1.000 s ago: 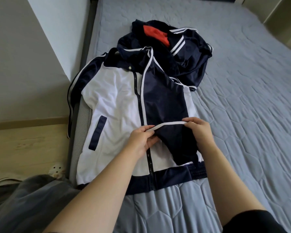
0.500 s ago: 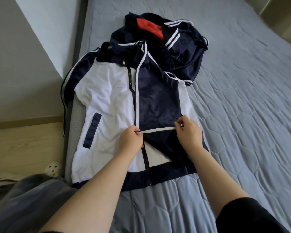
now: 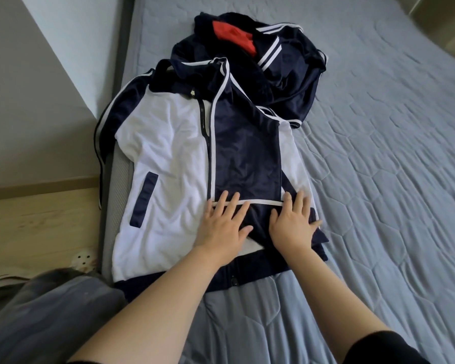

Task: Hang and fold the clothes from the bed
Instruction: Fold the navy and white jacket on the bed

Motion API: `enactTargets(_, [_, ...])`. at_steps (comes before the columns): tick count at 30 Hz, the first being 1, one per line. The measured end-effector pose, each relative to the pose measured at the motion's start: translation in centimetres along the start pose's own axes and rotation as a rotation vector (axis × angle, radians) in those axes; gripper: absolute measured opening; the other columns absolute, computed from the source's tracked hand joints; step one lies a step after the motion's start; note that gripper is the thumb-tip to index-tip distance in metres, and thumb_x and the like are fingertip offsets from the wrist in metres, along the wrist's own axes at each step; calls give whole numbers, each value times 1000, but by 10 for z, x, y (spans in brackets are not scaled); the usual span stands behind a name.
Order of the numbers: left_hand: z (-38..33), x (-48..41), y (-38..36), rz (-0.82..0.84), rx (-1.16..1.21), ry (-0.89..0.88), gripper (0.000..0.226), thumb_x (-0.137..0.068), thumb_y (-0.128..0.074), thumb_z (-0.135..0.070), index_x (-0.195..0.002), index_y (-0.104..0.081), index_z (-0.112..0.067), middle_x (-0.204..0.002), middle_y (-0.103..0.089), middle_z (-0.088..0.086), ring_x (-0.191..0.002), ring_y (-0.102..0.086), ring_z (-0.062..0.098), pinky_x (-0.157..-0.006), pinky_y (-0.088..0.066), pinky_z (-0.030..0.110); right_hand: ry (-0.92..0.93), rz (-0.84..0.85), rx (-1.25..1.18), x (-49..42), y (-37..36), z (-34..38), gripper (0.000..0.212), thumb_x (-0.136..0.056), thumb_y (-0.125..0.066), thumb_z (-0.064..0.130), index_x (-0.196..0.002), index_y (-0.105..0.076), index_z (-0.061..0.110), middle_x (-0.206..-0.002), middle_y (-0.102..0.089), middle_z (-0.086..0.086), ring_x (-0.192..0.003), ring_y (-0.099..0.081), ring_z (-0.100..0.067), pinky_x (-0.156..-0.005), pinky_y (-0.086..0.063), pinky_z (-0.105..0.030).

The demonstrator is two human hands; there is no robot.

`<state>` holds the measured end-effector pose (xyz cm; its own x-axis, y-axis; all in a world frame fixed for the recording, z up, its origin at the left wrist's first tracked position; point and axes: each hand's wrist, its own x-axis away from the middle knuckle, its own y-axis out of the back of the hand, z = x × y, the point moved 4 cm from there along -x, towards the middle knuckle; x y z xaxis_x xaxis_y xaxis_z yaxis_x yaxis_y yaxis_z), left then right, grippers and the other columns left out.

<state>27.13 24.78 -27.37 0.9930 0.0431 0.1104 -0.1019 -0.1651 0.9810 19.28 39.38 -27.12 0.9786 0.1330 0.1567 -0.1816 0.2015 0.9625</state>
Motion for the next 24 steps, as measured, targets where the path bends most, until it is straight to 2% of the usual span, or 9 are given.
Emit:
enactTargets(2, [5,1,-10,26,-19,40,62,-96,-12,-56,-150,7,-33,-160,8,-3,-146,14,23,-115,6,51,0,-6,18,6,-7,1,56,-97,-29,37,-149,-16,19,-160,2,-7,-147,8,-25,-107,-9,-69])
enactTargets(6, [11,1,-15,35,-70,46,65,-95,-18,-57,-148,14,-36,-160,12,-4,-145,18,22,-113,9,51,-11,-17,66,11,-15,1,61,-96,-26,39,-152,-11,21,-161,-2,-6,-147,5,-25,-111,-4,-65])
enactTargets(10, [15,6,-12,6,-75,9,65,-95,-18,-56,-149,12,-34,-160,13,-1,-145,20,24,-114,8,51,-23,-41,-10,11,-10,6,66,-96,-24,44,-153,-2,19,-161,1,-6,-147,9,-22,-115,4,-57])
enactTargets(13, [27,12,-7,5,-93,-17,64,-96,-21,-55,-149,8,-35,-159,15,0,-144,22,25,-114,9,50,89,-108,-78,16,-5,15,67,-96,-25,45,-153,0,21,-161,3,-3,-147,11,-18,-113,11,-52])
enactTargets(15, [37,16,-6,16,-103,7,61,-97,-22,-53,-149,6,-37,-158,17,-2,-144,23,25,-114,10,50,111,-63,-16,17,-6,13,65,-97,-24,45,-153,0,21,-161,4,-4,-147,12,-20,-114,10,-53])
enactTargets(17, [45,20,-6,44,-87,60,61,-97,-20,-53,-149,8,-39,-157,20,-4,-143,26,24,-113,12,49,50,26,71,15,-9,5,65,-98,-22,46,-153,1,19,-161,4,-6,-147,11,-23,-115,7,-55])
enactTargets(19, [49,24,-6,71,-51,93,61,-97,-20,-54,-149,9,-39,-157,22,-5,-142,28,22,-113,13,47,35,22,82,12,-5,5,66,-98,-21,47,-153,1,18,-161,5,-8,-147,11,-24,-115,7,-55])
enactTargets(22, [51,25,-4,77,7,77,62,-98,-25,-53,-150,5,-37,-157,21,-3,-143,26,20,-114,11,45,272,-98,100,21,1,28,65,-97,-23,47,-153,-4,21,-160,4,-7,-147,12,-22,-113,13,-49])
enactTargets(24, [53,27,-2,80,18,61,62,-98,-26,-51,-151,3,-36,-158,21,-3,-143,25,18,-115,11,43,392,-57,176,30,-7,35,63,-98,-24,48,-153,-6,25,-161,2,-4,-147,12,-20,-114,11,-48])
